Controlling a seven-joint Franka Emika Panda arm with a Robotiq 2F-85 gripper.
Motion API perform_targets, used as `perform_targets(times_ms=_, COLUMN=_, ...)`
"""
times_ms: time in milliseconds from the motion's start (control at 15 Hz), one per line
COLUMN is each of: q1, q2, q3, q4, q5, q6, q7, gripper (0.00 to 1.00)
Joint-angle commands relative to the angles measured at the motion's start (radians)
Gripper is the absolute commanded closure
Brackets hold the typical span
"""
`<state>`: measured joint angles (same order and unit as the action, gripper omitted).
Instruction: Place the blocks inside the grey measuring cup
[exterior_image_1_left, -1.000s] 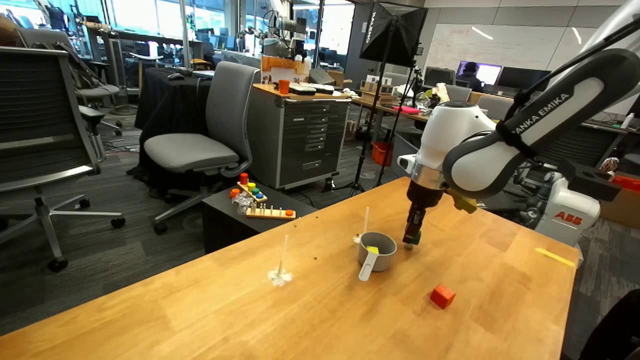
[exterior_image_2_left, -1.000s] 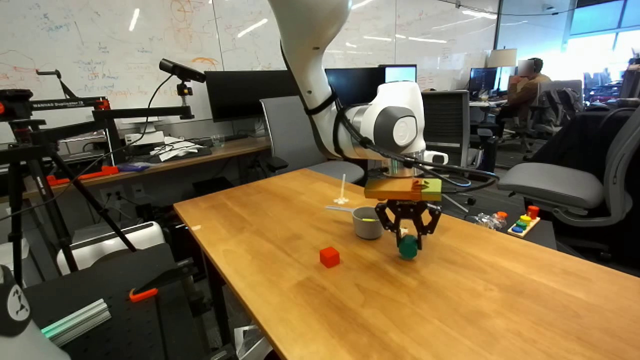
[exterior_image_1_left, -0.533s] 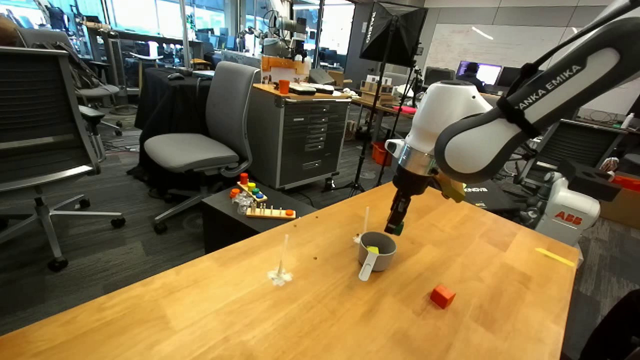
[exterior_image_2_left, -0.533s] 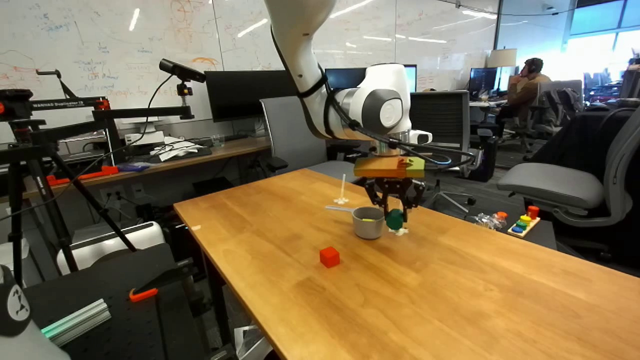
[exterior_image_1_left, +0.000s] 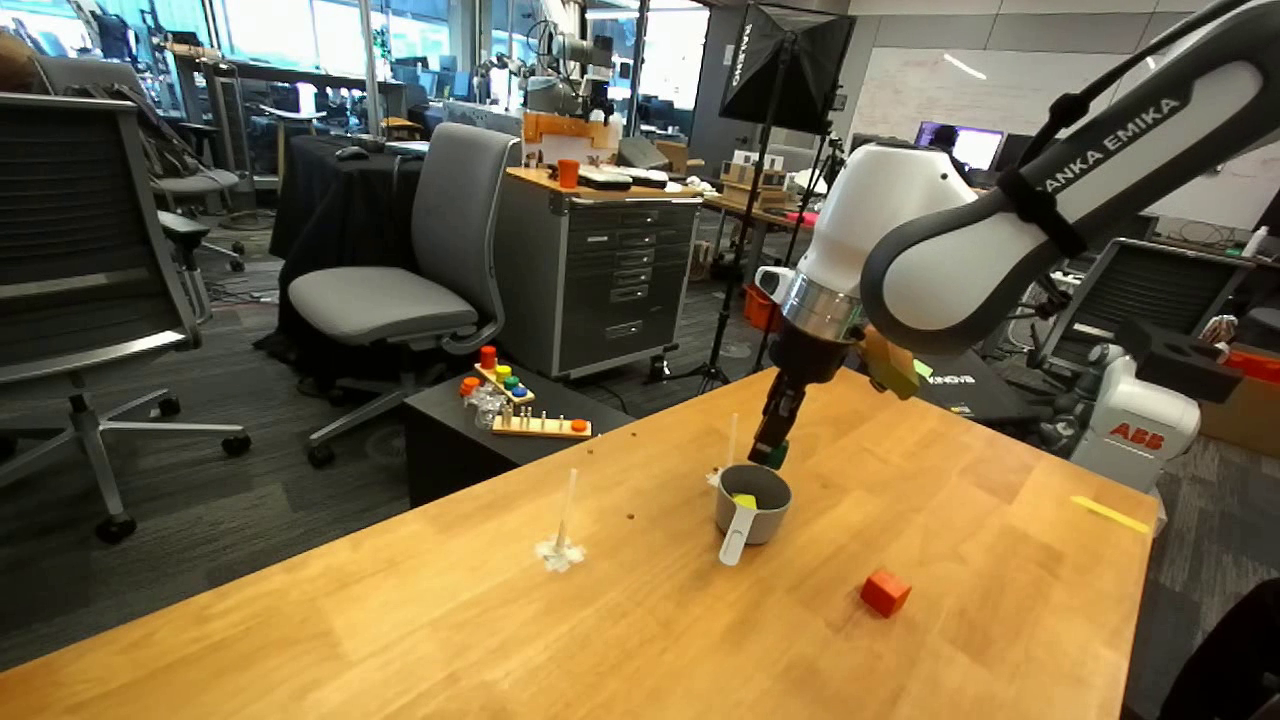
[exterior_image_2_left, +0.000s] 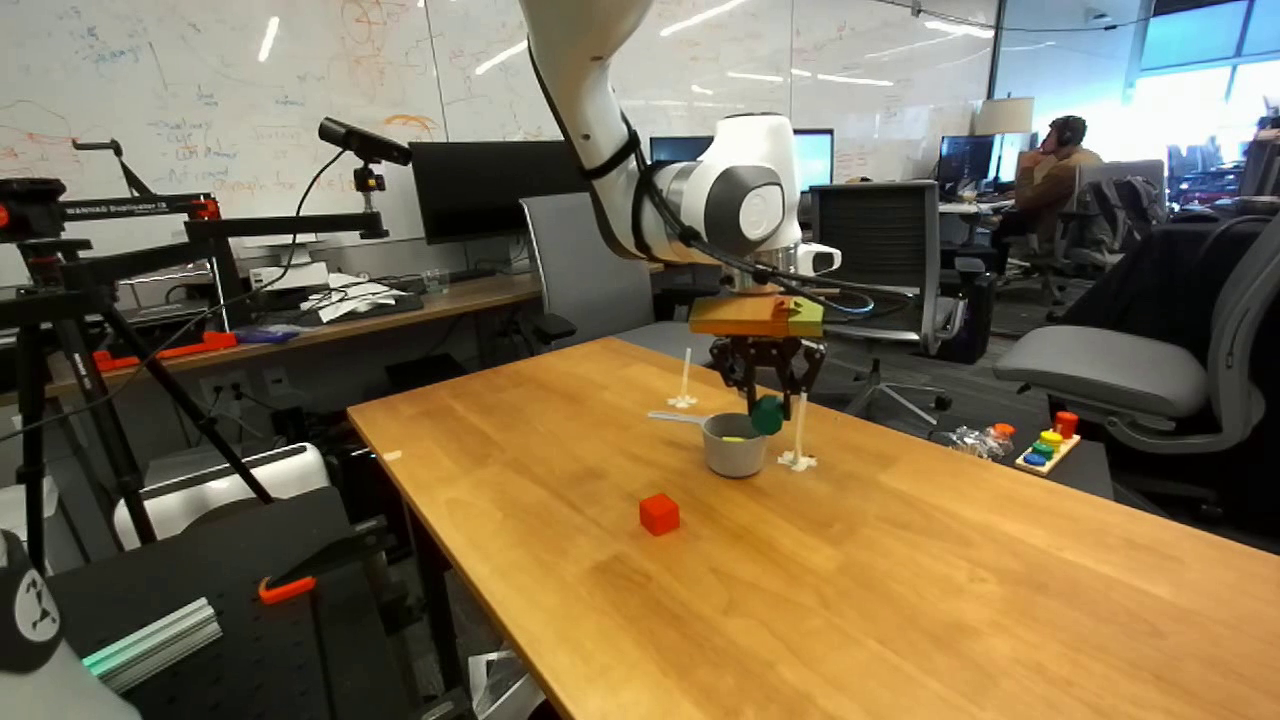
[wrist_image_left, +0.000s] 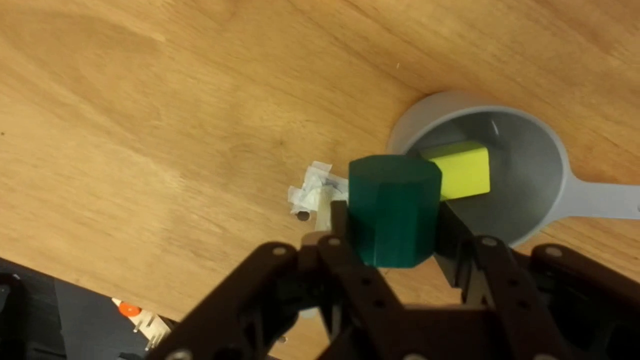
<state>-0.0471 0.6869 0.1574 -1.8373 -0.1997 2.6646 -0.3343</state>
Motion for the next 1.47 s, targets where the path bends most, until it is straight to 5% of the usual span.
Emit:
perform_targets(times_ms=0, q1=0.006, q2=-0.036, q3=0.009, q4=-0.013, q5=0.031, q6=-0.015, q7=-0.021, gripper=0.82)
perform_targets(times_ms=667, q1=0.052, q2=-0.026, q3=0.004, q4=-0.048, q5=0.038, q6=-0.009, q7=0.017, gripper=0.82)
perform_targets(times_ms=733, q1=0.059, q2=-0.027, q3=0.002, q4=-0.054, q5=0.037, q6=-0.008, q7=0.021, gripper=0.64)
perform_targets(times_ms=800, q1=0.067, q2=-0.028, q3=-0.003, q4=-0.059, q5=0.034, q6=-0.010, q7=0.031, gripper=0.32)
perform_targets(times_ms=867, q1=0.068, q2=-0.030, q3=0.000, q4=-0.063, q5=0.035, q6=-0.010, q7=0.031, gripper=0.31)
perform_targets(times_ms=1133, q1=0.075, q2=-0.039, q3=-0.003, q4=-0.077, q5=0.032, q6=-0.005, q7=0.036, gripper=0.02)
perform_targets(times_ms=1400, q1=0.056, q2=-0.052, q3=0.003, q4=-0.087, q5=0.043, q6=-0.038, q7=0.019, gripper=0.00)
